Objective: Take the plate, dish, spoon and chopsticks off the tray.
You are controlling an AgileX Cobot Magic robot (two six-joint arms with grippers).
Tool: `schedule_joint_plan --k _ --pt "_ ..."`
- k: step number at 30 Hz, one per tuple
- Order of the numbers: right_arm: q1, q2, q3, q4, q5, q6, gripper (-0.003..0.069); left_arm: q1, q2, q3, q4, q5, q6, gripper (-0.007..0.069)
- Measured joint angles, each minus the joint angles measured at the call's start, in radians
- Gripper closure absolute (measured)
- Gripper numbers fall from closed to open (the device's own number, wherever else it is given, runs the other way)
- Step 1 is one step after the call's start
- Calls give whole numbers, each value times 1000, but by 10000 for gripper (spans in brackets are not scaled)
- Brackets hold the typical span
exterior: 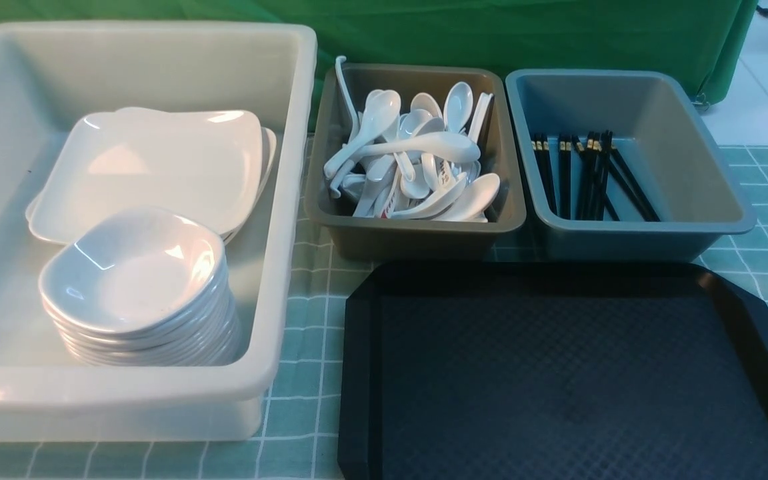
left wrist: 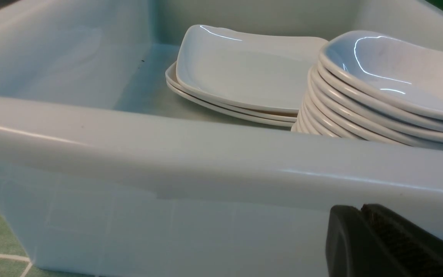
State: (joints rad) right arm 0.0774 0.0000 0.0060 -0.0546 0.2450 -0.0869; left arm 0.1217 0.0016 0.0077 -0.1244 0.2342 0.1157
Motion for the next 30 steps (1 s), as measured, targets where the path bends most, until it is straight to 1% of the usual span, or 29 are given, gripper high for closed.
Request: schedule_joint_plan --k 15,30 --pt "0 0 0 0 0 0 419 0 0 0 0 0 3 613" --pt "0 0 0 0 0 0 418 0 0 0 0 0 7 613"
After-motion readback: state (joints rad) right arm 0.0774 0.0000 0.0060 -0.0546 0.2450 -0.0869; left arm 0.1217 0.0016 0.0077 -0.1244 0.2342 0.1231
